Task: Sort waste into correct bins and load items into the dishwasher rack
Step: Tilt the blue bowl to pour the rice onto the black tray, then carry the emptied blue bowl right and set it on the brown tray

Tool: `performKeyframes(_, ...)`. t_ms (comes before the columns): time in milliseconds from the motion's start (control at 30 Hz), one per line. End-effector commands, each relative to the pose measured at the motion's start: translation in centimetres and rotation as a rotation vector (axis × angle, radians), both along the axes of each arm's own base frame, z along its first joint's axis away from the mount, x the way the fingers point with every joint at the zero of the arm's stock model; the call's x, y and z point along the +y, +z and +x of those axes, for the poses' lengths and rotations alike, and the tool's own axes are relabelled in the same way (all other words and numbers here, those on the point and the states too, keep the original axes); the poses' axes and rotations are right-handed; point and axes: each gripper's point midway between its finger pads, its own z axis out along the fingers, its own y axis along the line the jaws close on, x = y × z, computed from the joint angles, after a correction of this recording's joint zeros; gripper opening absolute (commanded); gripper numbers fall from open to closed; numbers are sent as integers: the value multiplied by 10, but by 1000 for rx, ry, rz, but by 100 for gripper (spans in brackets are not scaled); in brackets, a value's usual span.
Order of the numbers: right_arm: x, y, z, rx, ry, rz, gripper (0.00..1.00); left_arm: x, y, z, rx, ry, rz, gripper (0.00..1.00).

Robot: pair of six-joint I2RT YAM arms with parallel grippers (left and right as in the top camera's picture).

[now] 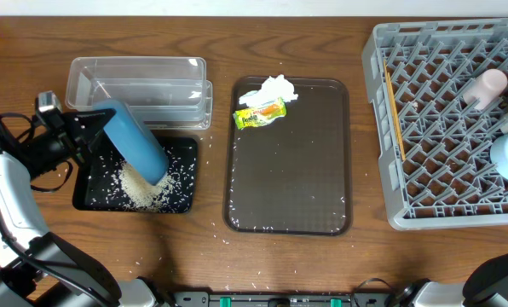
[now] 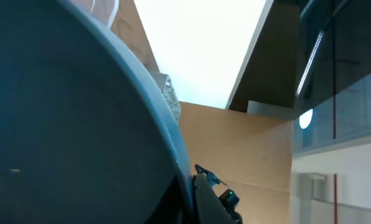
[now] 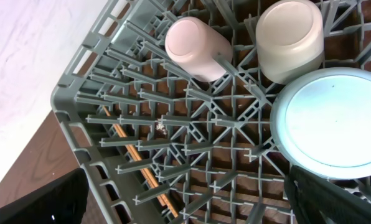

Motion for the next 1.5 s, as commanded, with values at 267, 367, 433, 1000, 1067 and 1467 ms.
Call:
performKeyframes(267, -3, -1, -1, 5, -2, -8, 99, -11, 20, -14, -123, -25, -8, 6)
performKeyframes(367, -3, -1, -1, 5, -2, -8, 99, -6, 18, -12, -177, -25, 49, 6)
performKeyframes(433, -3, -1, -1, 5, -2, -8, 99, -10, 21, -15, -164, -25, 14, 6)
performKeyframes(1000, -3, -1, -1, 5, -2, -8, 99, -20, 27, -17, -271, -64, 92, 6)
performKeyframes(1067, -3, -1, -1, 5, -2, -8, 99, -18, 27, -15, -299, -66, 116, 6)
performKeyframes(1467, -3, -1, -1, 5, -2, -8, 99, -102, 74, -40, -425, -291, 174, 6)
